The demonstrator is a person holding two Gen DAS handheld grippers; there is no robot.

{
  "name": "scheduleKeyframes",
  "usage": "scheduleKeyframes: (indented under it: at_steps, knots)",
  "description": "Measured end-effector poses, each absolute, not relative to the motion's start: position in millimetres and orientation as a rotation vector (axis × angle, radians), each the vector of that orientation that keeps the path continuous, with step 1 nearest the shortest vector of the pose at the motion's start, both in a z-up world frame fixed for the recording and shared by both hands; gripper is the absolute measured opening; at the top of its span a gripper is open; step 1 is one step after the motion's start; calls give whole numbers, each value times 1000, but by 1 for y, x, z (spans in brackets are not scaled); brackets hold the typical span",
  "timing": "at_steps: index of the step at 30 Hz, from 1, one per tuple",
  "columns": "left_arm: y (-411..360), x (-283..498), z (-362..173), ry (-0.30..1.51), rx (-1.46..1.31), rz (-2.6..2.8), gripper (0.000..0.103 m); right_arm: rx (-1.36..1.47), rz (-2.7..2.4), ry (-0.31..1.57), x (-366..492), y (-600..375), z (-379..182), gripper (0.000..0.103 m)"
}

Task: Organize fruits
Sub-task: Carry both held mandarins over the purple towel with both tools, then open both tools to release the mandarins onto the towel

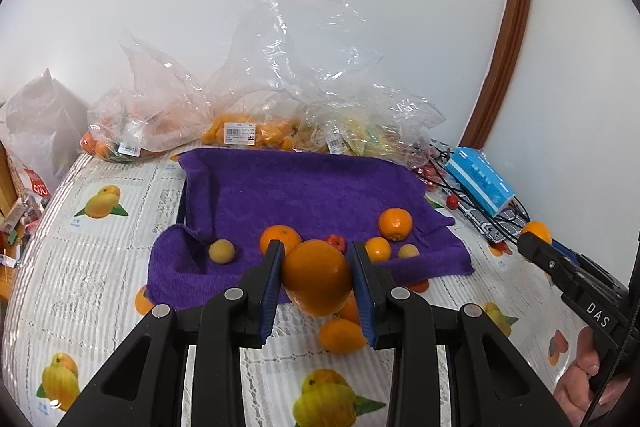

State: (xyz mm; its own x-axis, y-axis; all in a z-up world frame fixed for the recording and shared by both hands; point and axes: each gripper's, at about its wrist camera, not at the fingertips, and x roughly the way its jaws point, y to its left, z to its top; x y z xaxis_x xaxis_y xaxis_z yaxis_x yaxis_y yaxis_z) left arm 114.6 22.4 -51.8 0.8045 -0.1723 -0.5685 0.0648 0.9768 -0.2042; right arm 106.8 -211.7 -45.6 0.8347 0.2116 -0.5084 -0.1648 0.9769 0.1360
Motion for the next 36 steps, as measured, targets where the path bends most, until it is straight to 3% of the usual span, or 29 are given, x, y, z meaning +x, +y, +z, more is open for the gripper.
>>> scheduleKeyframes:
  at_steps: [23,36]
  knots:
    - [56,175,-67,627,-230,-4,31,15,261,507,187,-184,-34,36]
    - [69,218,-112,694,-275,51,31,34,237,690,241,-197,-102,36]
